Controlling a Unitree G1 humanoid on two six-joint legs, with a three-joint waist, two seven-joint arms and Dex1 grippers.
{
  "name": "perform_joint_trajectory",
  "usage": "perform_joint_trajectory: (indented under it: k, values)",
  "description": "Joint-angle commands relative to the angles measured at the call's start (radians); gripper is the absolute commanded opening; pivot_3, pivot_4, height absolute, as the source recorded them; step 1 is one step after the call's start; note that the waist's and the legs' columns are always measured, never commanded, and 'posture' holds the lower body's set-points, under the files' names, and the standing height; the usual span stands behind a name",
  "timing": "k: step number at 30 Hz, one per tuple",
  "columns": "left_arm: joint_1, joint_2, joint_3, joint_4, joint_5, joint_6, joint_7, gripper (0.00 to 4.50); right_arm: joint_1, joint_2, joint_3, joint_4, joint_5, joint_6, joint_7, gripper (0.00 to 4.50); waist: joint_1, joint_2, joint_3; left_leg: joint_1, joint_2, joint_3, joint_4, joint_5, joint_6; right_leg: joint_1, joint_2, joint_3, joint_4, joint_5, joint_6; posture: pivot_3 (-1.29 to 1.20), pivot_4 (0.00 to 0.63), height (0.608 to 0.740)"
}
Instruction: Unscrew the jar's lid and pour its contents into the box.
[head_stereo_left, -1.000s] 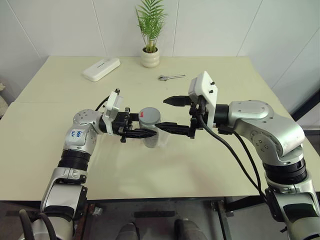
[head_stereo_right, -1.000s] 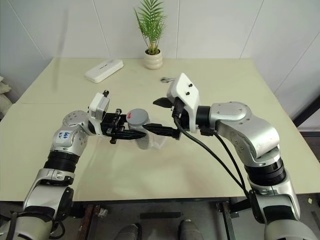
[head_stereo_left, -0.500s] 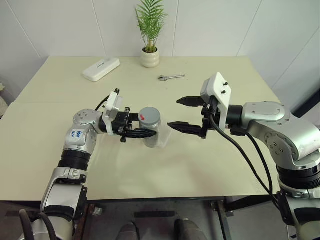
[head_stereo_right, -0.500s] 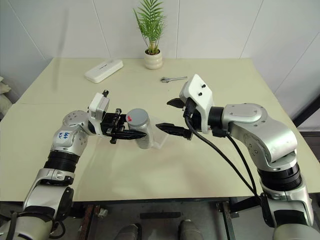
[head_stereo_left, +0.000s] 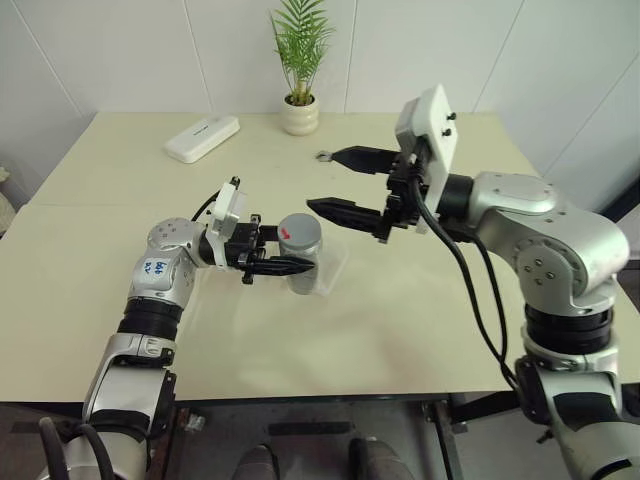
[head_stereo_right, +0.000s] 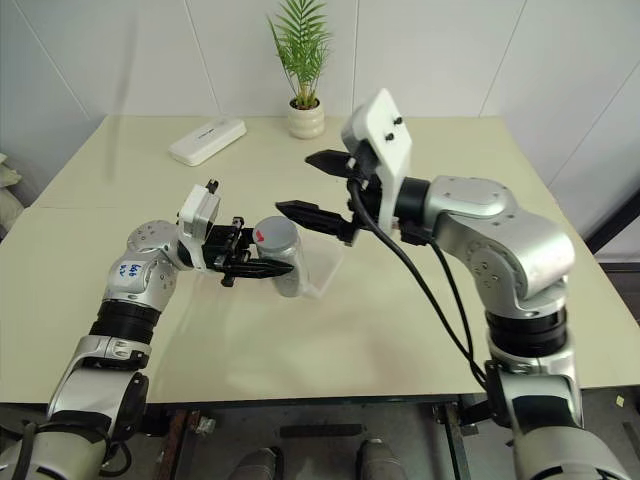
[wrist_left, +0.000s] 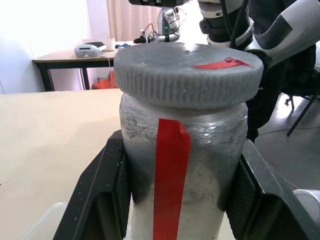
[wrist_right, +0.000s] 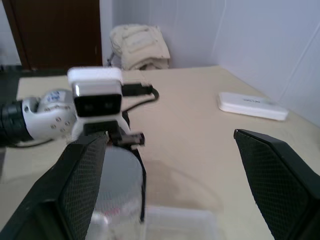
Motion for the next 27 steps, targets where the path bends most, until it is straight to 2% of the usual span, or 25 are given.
perform_joint_trajectory:
  k: [1, 12, 27]
  values:
    - [-0.033, 0.001, 0.000, -0.006, -0.009, -0.016, -0.096, 2.00, -0.021, 0.028, 0.015, -0.007, 0.010, -0.028, 0.007, 4.22, 0.000, 0.000, 0.000, 0.000, 0.000, 0.000, 0.000, 0.000, 0.000, 0.000, 0.000, 0.000, 0.000, 0.000, 0.000, 0.00, 0.150, 0.740]
    - [-0.032, 0.002, -0.001, -0.015, -0.012, -0.013, -0.093, 2.00, -0.027, 0.091, 0.115, 0.058, -0.044, -0.104, 0.053, 4.22, -0.001, 0.000, 0.000, 0.000, 0.000, 0.000, 0.000, 0.000, 0.000, 0.000, 0.000, 0.000, 0.000, 0.000, 0.000, 0.00, 0.150, 0.740]
    - [-0.021, 0.007, 0.000, -0.027, -0.013, -0.008, -0.086, 2.00, 0.014, 0.051, 0.148, 0.044, -0.095, -0.114, 0.086, 4.22, -0.001, 0.000, 0.000, 0.000, 0.000, 0.000, 0.000, 0.000, 0.000, 0.000, 0.000, 0.000, 0.000, 0.000, 0.000, 0.00, 0.150, 0.740]
